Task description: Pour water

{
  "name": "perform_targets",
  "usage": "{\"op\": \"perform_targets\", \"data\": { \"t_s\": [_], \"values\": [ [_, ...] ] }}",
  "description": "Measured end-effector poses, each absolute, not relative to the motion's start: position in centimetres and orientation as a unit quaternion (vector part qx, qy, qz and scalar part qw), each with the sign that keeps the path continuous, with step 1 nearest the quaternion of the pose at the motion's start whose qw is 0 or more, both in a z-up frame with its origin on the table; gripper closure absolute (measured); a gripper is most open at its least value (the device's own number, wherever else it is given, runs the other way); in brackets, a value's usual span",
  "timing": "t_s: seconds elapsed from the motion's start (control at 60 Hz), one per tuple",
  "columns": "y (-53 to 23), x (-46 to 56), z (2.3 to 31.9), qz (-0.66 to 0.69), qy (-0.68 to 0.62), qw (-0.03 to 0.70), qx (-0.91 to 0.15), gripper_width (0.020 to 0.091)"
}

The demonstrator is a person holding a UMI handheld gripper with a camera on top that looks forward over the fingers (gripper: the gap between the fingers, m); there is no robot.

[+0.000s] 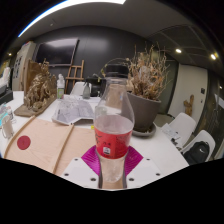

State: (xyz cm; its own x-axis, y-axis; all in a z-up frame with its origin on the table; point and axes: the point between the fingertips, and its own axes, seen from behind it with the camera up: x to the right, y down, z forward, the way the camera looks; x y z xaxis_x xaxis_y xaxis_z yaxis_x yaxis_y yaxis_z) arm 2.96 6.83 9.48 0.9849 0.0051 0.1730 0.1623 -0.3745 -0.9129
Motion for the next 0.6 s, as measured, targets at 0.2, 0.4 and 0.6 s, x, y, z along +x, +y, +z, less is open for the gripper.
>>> {"op": "perform_targets", "data": {
  "t_s": [0.2, 0.4, 0.6],
  "values": [
    [6.6, 0.2, 17.4, -0.177, -0.083, 0.581, -0.790, 0.0842],
    [6.8, -8.7, 25.9, -0.308, -0.196, 0.587, -0.723, 0.0843],
    [7.1, -21.5, 29.6, -0.444, -0.388, 0.561, -0.581, 0.0844]
  ]
}}
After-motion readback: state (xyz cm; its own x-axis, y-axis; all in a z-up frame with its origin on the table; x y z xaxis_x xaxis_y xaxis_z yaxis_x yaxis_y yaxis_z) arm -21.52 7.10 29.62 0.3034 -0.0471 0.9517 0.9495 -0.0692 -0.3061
